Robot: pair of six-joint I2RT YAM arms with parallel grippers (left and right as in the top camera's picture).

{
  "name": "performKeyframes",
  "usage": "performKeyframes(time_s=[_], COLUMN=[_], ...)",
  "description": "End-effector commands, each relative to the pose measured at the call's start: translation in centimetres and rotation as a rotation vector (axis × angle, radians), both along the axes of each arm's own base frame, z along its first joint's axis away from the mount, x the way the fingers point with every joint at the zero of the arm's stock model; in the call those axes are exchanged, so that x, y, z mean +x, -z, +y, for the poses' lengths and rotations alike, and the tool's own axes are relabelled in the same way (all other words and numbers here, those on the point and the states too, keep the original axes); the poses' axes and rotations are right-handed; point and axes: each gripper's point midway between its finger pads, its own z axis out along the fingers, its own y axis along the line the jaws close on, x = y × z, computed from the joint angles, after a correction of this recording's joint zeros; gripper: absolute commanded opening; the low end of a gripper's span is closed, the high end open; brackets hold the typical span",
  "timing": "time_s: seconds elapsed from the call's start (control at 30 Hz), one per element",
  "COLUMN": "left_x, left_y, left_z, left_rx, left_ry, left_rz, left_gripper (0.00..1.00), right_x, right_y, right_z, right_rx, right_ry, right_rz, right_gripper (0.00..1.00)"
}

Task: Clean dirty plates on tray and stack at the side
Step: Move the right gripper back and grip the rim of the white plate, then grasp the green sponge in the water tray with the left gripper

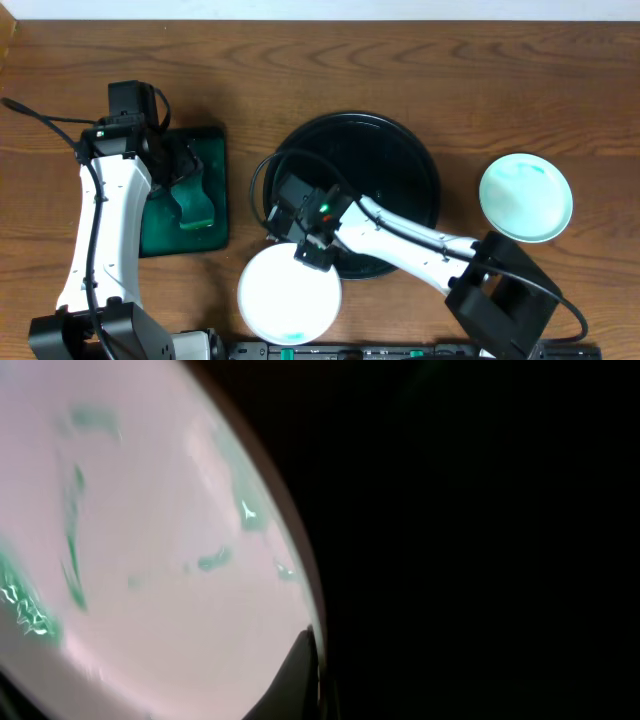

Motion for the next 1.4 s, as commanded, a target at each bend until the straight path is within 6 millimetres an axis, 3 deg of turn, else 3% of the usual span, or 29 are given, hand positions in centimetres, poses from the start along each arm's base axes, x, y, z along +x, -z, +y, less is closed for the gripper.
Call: performKeyframes(time_s=[0.0,0.1,0.13,0.33,0.53,0.6,0.63,0.73,0.83,0.97,1.03,1.1,1.23,1.37], left_x=[0.4,0.4,0.4,0.4,1.2,0.7,0.5,-0.6,-2.2,-4.6,-4.0,-3.2,-1.3,-1.1], left_y=[-0.7,-0.7,-0.7,-0.7,-0.9,-0.7,-0.6,-0.2,1.7,6.3,9.3,11.1,13.9,16.0], left_z=[0.2,0.2,0.2,0.2,0.3,-0.3,-0.7,-0.8,-0.6,1.5,1.5,1.5,1.8,1.1], left_rx=[0.006,0.006,0.006,0.006,-0.008,-0.047,-0.07,-0.059,-0.042,0.067,0.065,0.068,0.074,0.032], left_ry=[-0.007,-0.007,-0.007,-0.007,-0.068,-0.098,-0.091,-0.038,-0.051,-0.164,-0.138,-0.108,-0.057,-0.039], left_rz=[-0.019,-0.019,-0.02,-0.02,-0.061,-0.044,-0.037,0.019,0.098,0.213,0.216,0.217,0.206,0.233], left_gripper=[0.82,0.82,0.82,0.82,0.82,0.82,0.82,0.8,0.78,0.78,0.74,0.63,0.51,0.32], right_x=[4.7,7.7,9.4,13.5,14.9,15.0,15.3,16.0,15.7,14.6,13.8,13.2,12.3,12.1], right_y=[-1.6,-1.6,-1.5,-0.6,2.0,2.3,2.2,-0.8,-3.6,-6.0,-6.5,-6.3,-5.9,-5.8], right_z=[-2.8,-5.7,-7.6,-13.0,-15.3,-15.5,-15.6,-15.6,-15.6,-15.8,-15.8,-15.6,-15.3,-15.2], right_rx=[0.009,0.006,0.009,0.046,0.02,0.02,0.028,0.091,0.136,0.152,0.143,0.126,0.101,0.094], right_ry=[0.171,0.31,0.417,0.765,1.088,1.137,1.138,1.104,1.067,1.05,1.043,1.033,1.019,1.014], right_rz=[-0.07,-0.062,-0.043,0.038,0.094,0.105,0.1,0.043,0.008,-0.008,-0.001,0.012,0.031,0.037], right_gripper=[0.01,0.01,0.01,0.01,0.02,0.18,0.24,0.25,0.26,0.28,0.3,0.3,0.3,0.3])
